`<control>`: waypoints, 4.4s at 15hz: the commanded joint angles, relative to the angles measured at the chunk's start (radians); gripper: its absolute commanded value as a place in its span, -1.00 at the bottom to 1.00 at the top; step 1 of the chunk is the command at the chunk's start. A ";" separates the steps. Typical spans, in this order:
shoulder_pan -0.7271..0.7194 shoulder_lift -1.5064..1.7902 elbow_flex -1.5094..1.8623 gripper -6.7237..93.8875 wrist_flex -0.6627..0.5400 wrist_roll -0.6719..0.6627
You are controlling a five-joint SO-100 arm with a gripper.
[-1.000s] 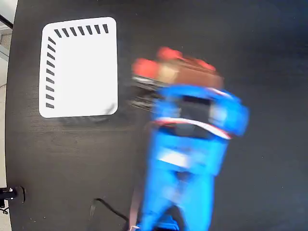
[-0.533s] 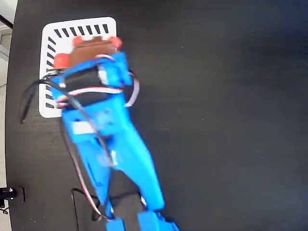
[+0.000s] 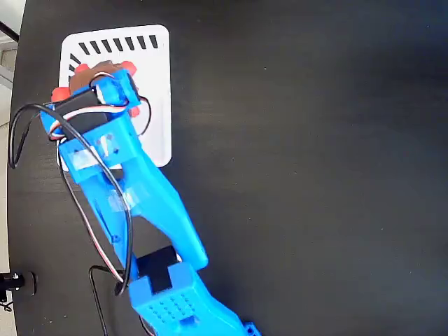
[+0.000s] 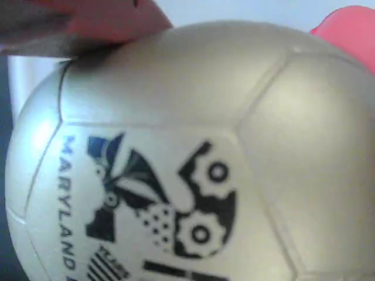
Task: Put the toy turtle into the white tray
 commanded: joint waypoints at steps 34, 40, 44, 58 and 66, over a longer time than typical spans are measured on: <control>0.117 0.900 0.525 -0.87 -0.216 0.021; 0.242 1.565 1.482 -0.87 -0.580 -0.072; 0.239 1.954 2.077 -0.87 -0.755 -0.098; 0.255 2.442 2.439 -0.87 -0.419 -0.091; 0.244 2.442 2.436 -0.87 -0.411 -0.107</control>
